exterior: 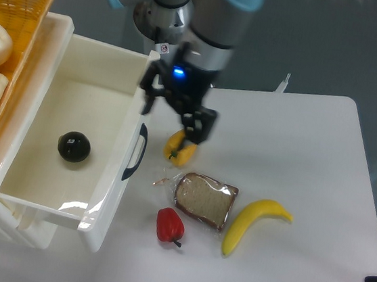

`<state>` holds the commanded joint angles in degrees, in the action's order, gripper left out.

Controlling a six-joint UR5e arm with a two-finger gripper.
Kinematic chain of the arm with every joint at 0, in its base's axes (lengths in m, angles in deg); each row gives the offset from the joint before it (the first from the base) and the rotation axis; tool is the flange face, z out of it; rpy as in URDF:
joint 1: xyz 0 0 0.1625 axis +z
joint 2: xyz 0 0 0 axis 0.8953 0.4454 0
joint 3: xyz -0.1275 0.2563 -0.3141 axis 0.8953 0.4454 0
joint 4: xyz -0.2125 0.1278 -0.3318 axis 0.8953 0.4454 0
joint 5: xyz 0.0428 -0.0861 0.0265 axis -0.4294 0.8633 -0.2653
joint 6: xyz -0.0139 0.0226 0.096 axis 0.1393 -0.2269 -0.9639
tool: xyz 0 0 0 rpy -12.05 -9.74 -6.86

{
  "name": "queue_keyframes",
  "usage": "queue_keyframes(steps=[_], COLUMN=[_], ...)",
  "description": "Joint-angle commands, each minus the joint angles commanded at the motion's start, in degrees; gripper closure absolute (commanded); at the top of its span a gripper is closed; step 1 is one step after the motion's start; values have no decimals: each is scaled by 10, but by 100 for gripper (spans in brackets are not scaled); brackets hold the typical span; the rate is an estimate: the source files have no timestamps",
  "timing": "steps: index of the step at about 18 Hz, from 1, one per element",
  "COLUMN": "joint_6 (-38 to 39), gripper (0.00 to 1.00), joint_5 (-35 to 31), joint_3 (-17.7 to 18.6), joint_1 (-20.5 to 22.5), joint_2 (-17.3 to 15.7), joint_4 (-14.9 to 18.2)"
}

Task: Place the mangosteen in the upper white drawer

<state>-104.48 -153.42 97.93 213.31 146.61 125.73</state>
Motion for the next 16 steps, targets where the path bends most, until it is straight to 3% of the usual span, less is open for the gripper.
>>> queue_keyframes(steps=[4, 8, 10, 13, 16], joint_6=[-1, -43, -69, -97, -151], gripper=[0, 0, 0, 0, 0], joint_5=[-96, -213, -219, -218, -221], joint_3=[9, 9, 7, 3, -16], joint_1=[6, 7, 20, 34, 44], joint_2=[42, 79, 97, 134, 160], joint_4=[-3, -36, -40, -82, -84])
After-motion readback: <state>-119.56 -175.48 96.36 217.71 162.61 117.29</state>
